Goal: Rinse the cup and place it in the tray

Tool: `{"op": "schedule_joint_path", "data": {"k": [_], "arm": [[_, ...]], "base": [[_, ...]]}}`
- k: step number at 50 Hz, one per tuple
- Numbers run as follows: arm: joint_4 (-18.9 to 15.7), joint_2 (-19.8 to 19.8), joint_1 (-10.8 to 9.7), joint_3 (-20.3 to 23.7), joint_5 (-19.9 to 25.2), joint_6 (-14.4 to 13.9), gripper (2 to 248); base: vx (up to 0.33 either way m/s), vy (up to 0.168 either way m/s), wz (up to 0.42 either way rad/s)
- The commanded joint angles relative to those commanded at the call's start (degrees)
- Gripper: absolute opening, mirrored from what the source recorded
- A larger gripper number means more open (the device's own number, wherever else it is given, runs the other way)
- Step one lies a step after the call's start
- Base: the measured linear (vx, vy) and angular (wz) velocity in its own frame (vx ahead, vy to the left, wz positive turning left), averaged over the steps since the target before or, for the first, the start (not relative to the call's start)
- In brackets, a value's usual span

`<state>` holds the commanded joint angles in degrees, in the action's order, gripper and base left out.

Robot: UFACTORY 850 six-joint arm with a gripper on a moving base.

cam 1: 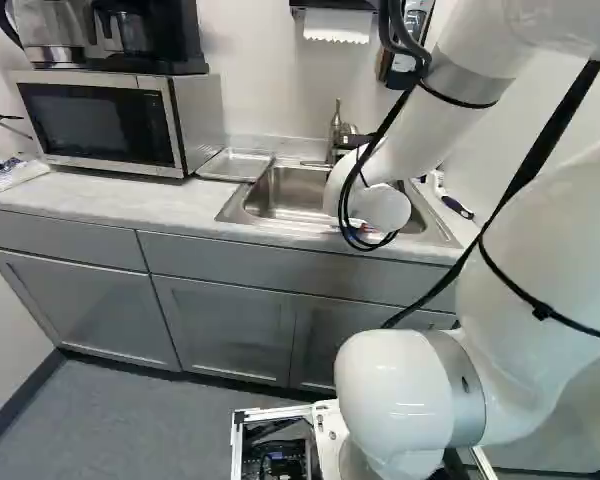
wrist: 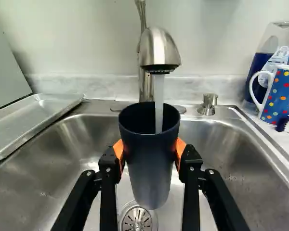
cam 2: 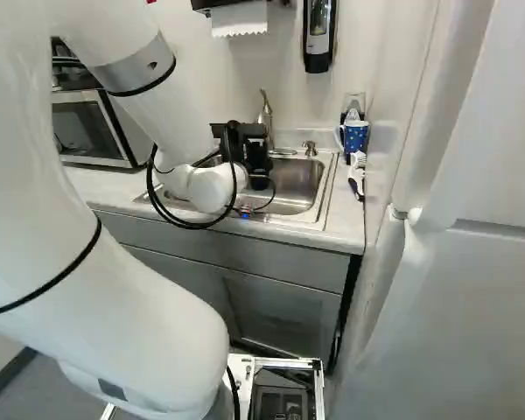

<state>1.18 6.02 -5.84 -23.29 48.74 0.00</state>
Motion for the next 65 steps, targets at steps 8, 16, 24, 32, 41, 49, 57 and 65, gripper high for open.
{"op": "schedule_joint_path", "data": {"k": [8, 16, 24, 32, 41, 49, 57, 65], "arm": [[0.00, 0.00, 0.00, 0.00, 0.00, 0.00, 122], [0.00, 0.00, 0.00, 0.00, 0.00, 0.00, 122], [0.00, 0.00, 0.00, 0.00, 0.00, 0.00, 122], [0.00, 0.00, 0.00, 0.00, 0.00, 0.00, 122], [0.00, 0.00, 0.00, 0.00, 0.00, 0.00, 122], [0.00, 0.00, 0.00, 0.00, 0.00, 0.00, 122], [0.00, 0.00, 0.00, 0.00, 0.00, 0.00, 122], [0.00, 0.00, 0.00, 0.00, 0.00, 0.00, 122]], "base": [[0.000, 0.000, 0.000], [0.000, 0.000, 0.000], [0.000, 0.000, 0.000], [0.000, 0.000, 0.000], [0.000, 0.000, 0.000], [0.000, 0.000, 0.000], [0.000, 0.000, 0.000], [0.000, 0.000, 0.000]]}}
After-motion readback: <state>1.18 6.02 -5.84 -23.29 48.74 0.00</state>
